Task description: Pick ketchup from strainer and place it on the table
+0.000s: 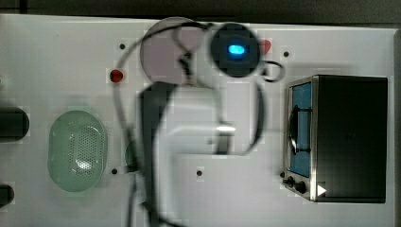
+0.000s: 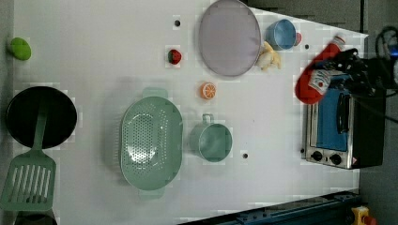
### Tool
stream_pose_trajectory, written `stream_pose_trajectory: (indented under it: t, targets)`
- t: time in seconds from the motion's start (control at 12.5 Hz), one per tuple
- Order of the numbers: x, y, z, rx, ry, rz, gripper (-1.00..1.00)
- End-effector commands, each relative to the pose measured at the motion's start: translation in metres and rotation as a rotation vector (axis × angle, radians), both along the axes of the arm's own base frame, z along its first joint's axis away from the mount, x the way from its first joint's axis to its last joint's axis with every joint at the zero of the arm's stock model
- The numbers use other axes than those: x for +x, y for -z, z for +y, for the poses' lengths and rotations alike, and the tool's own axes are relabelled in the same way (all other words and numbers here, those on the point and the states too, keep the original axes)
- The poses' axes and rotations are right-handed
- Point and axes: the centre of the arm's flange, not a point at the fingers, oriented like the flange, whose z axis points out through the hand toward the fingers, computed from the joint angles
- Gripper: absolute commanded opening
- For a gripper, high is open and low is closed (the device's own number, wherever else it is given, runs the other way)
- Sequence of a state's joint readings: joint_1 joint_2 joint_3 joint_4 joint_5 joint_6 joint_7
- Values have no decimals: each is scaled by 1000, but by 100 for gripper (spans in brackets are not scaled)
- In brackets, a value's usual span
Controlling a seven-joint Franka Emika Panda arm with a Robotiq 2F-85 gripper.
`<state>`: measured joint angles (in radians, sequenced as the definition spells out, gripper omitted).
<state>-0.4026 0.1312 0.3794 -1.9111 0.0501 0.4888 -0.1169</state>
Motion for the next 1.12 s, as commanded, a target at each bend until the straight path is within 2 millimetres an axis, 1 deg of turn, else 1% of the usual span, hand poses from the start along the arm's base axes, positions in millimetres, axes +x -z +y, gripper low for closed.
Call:
stream_pose_trajectory:
  t: [0.08,0.16,0.32,0.48,0.56,0.8,0.96,1.04,1.12]
  targets:
    - [-15,25,3,6,-58,55,21]
    - [-22,38,-6,6,-42,82,21]
    - [-38,68,-15,9,-24,141,21]
    - [-56,102,-15,14,-20,192,21]
    - [-62,119,-14,14,-18,192,21]
    - [-75,170,-14,9,-17,150,21]
    - [-80,201,-15,8,-27,152,21]
    - [-80,214,-15,9,-35,157,27]
    - [-80,225,-15,14,-35,157,46]
